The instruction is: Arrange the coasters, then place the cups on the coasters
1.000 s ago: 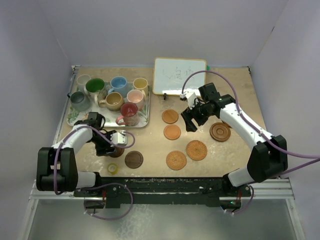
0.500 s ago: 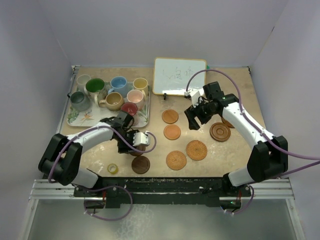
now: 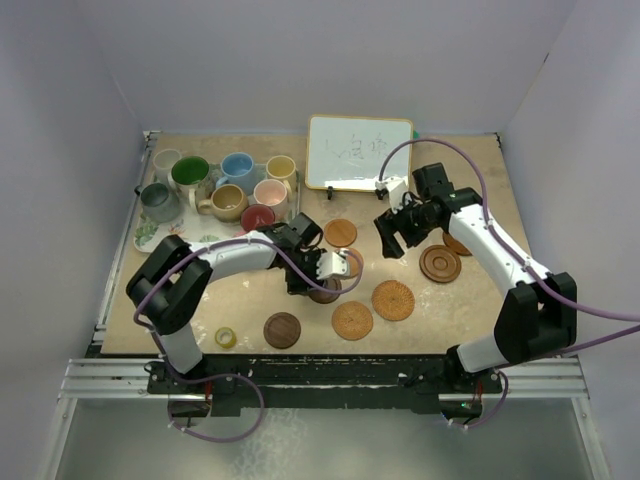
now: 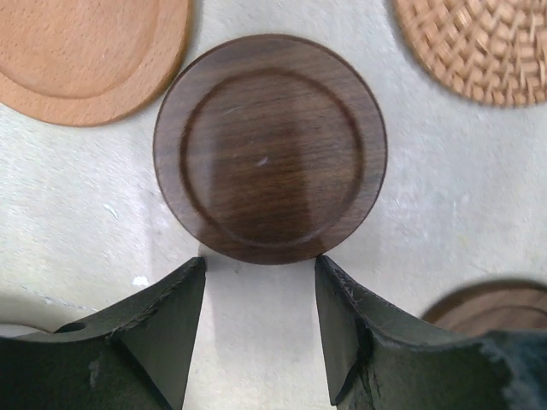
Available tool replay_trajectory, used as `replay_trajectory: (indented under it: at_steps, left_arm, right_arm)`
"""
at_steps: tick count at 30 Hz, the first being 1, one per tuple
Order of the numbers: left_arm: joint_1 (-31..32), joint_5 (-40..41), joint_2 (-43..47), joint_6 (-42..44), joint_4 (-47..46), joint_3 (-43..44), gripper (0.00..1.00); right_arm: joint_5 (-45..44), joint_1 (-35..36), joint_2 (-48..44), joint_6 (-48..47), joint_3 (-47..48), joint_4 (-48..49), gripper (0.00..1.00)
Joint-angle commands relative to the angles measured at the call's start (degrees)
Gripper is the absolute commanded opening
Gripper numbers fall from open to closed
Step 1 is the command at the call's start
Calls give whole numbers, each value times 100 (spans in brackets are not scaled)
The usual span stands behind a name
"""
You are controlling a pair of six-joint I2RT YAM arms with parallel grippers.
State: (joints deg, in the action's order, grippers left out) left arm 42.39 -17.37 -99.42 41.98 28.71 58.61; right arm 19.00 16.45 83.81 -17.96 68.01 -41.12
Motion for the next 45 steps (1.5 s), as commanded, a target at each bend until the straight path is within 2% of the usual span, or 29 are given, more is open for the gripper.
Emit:
replay_trajectory:
  at_steps: [1, 8, 16, 22, 26, 34, 37, 45]
  left_arm:
    - [9, 438, -434, -379, -142, 63, 51]
    - [6, 490, 30, -333, -125, -185, 53]
    - [12, -343, 1257, 541, 686, -750, 64]
    - [94, -509, 1771, 821, 982, -1377, 66]
    - [359, -298, 1676, 673, 574, -1562, 66]
    - [516, 343, 997, 265, -320, -1223, 60]
    - [462, 594, 830, 133, -612, -1065, 56]
    - [13, 663, 375, 125, -786, -544, 50]
  right_arm:
    - [-5, -124, -255, 96, -14, 67, 80]
    - [24, -177, -260, 69, -7, 77, 80]
    - [-17, -192, -399, 65, -24, 112, 81]
    - [-7, -230, -280, 27, -33, 105, 81]
    - [-11, -232, -192, 0, -16, 74, 81]
    - [-2, -282, -231, -19, -33, 77, 81]
    - [7, -291, -234, -34, -33, 91, 81]
    - [22, -305, -259, -56, -42, 101, 81]
